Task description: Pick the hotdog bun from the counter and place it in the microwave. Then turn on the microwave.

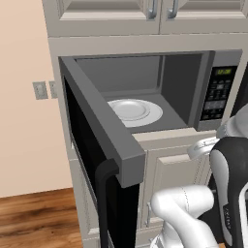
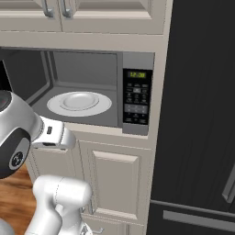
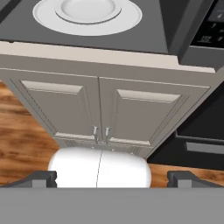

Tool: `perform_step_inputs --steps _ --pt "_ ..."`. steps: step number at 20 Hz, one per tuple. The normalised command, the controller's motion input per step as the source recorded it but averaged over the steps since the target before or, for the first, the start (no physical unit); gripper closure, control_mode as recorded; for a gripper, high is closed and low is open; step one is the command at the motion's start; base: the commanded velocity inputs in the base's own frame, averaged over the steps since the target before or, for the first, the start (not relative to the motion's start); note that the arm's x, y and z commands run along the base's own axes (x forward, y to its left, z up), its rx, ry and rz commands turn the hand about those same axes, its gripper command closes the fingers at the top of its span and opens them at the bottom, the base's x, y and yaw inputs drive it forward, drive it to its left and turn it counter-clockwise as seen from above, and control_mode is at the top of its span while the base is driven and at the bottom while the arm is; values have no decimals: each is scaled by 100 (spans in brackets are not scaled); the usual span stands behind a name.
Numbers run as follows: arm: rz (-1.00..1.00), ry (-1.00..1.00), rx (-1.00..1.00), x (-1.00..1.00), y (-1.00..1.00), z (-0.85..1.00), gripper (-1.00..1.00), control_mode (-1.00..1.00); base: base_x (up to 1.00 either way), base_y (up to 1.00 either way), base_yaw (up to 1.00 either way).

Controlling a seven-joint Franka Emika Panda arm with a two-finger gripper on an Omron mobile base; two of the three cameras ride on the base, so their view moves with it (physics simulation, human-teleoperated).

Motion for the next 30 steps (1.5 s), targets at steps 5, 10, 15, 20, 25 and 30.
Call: perform_step_inputs --steps 5,10,15,20,25,30 --pt "0 0 0 0 0 0 -100 100 0 0 0" --pt "0 0 0 0 0 0 -100 100 -7 -7 -2" --pt "0 0 0 0 0 0 -100 100 -16 -42 -9" --pt "0 0 0 0 0 0 -100 100 -39 -40 -3" --pt "0 0 0 0 0 0 -100 100 -41 -32 2" --pt "0 0 0 0 0 0 -100 100 -19 -57 1"
